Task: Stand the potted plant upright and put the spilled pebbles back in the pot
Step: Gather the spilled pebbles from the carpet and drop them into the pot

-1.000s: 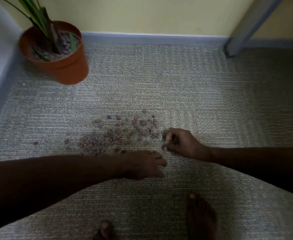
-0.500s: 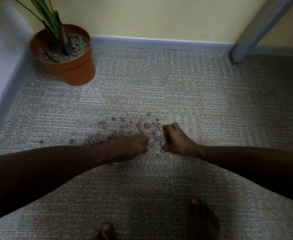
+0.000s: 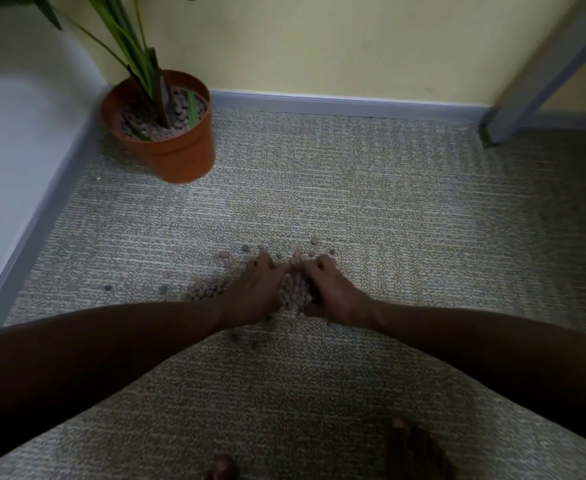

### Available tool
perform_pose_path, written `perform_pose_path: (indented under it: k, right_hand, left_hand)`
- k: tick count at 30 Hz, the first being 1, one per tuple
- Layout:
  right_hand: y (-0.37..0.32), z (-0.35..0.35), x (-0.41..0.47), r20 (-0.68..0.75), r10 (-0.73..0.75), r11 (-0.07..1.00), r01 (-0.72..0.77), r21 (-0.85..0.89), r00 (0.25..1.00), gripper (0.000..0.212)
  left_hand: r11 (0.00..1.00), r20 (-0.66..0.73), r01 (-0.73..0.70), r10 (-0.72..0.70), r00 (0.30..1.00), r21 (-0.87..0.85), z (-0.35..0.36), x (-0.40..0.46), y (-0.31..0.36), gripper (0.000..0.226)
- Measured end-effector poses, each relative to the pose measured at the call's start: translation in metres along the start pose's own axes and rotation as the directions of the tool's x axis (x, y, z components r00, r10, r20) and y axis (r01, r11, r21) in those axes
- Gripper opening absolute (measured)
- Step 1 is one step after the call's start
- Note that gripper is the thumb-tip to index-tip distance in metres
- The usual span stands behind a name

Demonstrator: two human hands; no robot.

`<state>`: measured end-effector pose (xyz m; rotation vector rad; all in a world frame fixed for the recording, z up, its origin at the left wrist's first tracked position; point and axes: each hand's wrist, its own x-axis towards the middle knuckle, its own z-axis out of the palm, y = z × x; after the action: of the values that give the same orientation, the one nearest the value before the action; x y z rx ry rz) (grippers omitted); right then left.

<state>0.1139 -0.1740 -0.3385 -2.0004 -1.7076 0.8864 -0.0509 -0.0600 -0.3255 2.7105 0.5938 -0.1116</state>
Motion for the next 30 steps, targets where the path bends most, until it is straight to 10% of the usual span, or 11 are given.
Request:
perform_pose_path:
  k: [9, 30]
  right_hand:
    - [-0.014, 0.010, 0.008, -0.043, -0.080, 0.996, 0.078, -0.039, 0.996, 0.060]
    - [-0.035, -0.004, 0.019, -0.016, -0.119, 0.984, 0.116, -0.137, 0.993, 0.013]
  left_hand:
    - [0.986, -0.014, 0.002, -0.004, 1.000, -0.169, -0.001, -0.003, -0.006, 0.021]
    - [0.988, 0.171, 0.095, -0.073, 0.983, -0.120, -0.015, 0.000, -0.007, 0.014]
